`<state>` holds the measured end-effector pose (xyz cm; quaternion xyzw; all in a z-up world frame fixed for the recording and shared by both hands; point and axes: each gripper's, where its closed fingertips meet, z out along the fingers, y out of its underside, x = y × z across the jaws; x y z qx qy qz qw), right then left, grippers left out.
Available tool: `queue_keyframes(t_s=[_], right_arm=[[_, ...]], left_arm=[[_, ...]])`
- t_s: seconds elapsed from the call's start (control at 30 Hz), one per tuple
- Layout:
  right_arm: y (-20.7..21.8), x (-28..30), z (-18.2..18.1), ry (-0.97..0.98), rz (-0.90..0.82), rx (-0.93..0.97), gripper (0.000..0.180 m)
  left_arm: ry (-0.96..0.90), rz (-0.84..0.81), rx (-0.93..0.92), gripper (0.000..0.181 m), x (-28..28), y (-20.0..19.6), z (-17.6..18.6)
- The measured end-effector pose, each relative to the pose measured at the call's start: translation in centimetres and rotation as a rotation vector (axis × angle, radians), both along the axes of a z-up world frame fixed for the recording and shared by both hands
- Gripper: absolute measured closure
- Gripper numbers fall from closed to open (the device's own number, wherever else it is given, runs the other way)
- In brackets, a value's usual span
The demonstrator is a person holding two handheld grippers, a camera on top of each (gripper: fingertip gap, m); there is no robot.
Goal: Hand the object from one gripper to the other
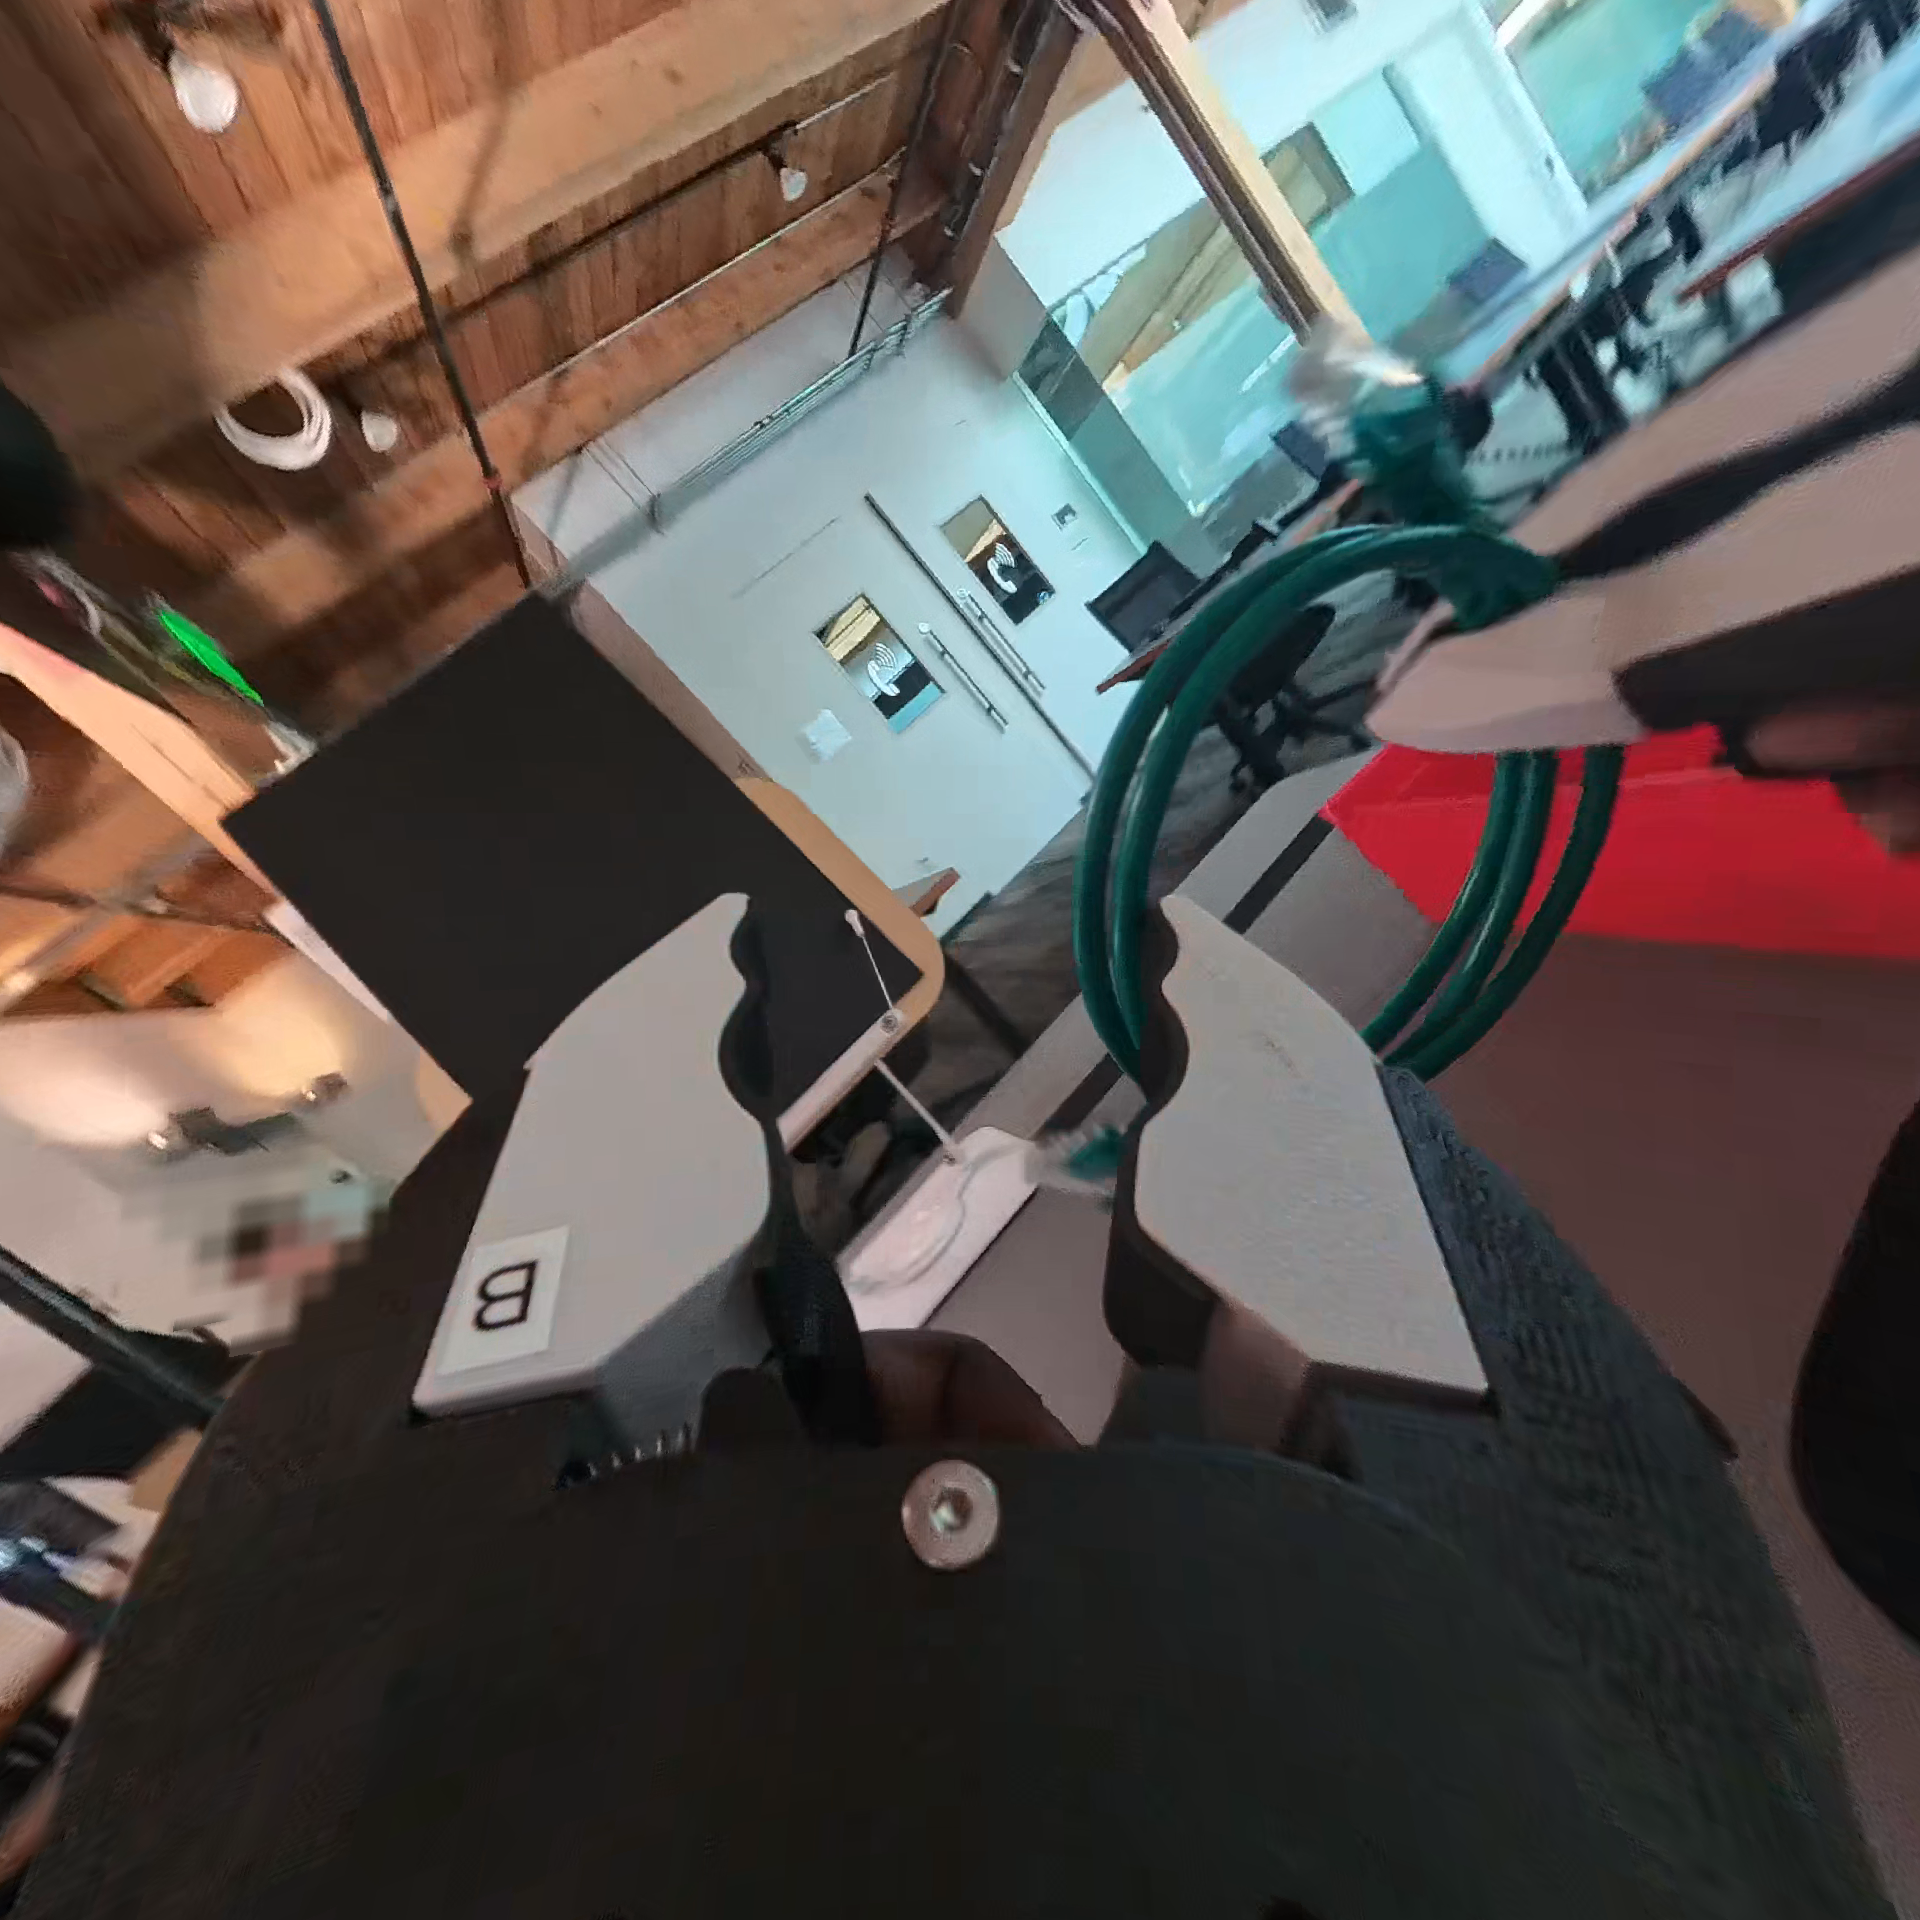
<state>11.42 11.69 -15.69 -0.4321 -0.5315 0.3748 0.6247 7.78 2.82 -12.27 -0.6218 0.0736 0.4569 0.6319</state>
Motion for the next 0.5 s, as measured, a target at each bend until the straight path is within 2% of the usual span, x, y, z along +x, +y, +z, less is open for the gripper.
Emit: queue_keyframes(t_s=[0.1,0.17,0.2,0.27,0.33,0.37,0.5], right_arm=[[0.0,0.2,-0.2,-0.036,-0.039,0.088,0.176],[-0.7,0.2,-0.5,-0.056,-0.031,0.117,0.176],[-1.1,0.2,-0.6,-0.063,-0.026,0.137,0.176],[-1.7,0.2,-0.6,-0.061,-0.026,0.19,0.176],[-2.0,0.4,0.0,-0.007,-0.047,0.24,0.176],[-2.2,0.5,0.5,0.032,-0.054,0.252,0.172],[-2.6,0.7,1.5,0.122,-0.021,0.17,0.118]], left_arm=[[0.077,-0.015,-0.091,0.115,1.5,1.2,-1.2],[0.059,-0.05,-0.135,0.123,2.1,2.1,-2.2],[0.045,-0.063,-0.148,0.133,2.2,2.4,-2.6],[0.028,-0.056,-0.133,0.172,2.1,2.4,-2.7],[-0.036,-0.049,-0.111,0.174,1.6,2.3,-2.6],[-0.077,-0.062,-0.074,0.174,1.4,2.1,-2.3],[-0.254,-0.073,0.131,0.174,-0.9,0.7,-0.5]])
